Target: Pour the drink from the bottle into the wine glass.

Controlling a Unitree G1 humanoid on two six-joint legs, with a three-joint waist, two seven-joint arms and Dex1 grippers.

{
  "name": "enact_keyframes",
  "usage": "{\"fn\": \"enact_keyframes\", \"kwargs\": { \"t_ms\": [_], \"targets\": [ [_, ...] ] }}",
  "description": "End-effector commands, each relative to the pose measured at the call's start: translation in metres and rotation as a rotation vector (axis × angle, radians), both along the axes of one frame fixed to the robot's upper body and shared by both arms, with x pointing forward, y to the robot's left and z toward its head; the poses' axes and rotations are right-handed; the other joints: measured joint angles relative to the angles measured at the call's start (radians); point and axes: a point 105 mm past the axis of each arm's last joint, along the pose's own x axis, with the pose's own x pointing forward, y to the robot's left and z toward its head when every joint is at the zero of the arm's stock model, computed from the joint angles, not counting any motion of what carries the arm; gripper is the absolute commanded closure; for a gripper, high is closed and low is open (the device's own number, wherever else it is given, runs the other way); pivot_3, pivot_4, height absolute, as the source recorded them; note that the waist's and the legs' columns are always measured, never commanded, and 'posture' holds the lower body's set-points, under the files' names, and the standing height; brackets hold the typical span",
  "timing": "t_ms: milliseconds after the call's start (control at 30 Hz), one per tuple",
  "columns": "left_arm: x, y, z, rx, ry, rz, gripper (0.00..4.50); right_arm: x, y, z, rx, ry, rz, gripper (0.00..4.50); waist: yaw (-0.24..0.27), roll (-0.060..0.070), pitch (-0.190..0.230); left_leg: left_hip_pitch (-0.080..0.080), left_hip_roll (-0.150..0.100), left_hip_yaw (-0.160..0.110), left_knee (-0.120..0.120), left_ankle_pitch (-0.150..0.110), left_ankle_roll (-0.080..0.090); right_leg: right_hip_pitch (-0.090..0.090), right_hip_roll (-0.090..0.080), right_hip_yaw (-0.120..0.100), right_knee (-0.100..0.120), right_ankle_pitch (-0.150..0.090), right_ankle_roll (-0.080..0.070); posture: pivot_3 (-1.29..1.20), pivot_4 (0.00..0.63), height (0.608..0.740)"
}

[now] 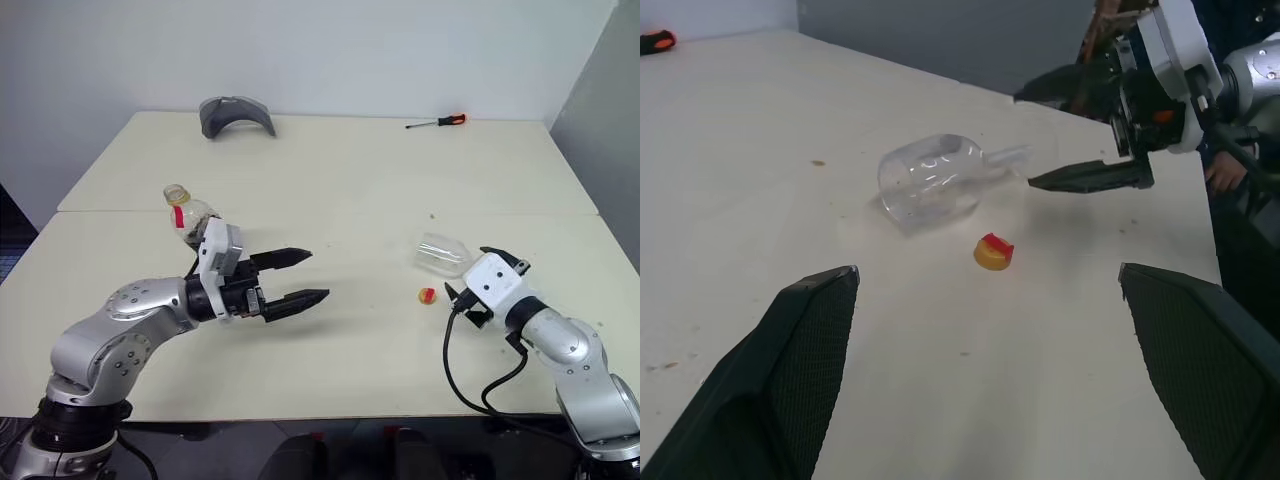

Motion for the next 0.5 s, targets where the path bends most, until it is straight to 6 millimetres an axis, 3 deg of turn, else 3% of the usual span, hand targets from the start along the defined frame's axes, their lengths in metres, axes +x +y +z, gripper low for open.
{"fn": "enact_keyframes", "kwargs": {
  "t_ms": [33,500],
  "targets": [
    [-0.004,-0.006,0.008,-0.004,-0.056,-0.038,0.02,0.005,-0.004,0.003,-0.082,-0.041,0.007,0.0,0.0,0.0,0.0,0.0,0.0,0.0,0.0,0.0,0.0,0.0,0.0,0.0,0.0,0.0,0.0,0.0,0.15,0.74],
    [-0.026,-0.019,0.004,-0.003,0.057,-0.185,0.02,0.045,-0.039,-0.012,-0.284,-0.037,-0.078,0.0,-0.001,0.0,0.0,0.0,0.0,0.001,0.0,0.001,-0.001,0.0,0.0,0.001,0.0,0.0,0.0,0.0,0.15,0.74]
  ]
}}
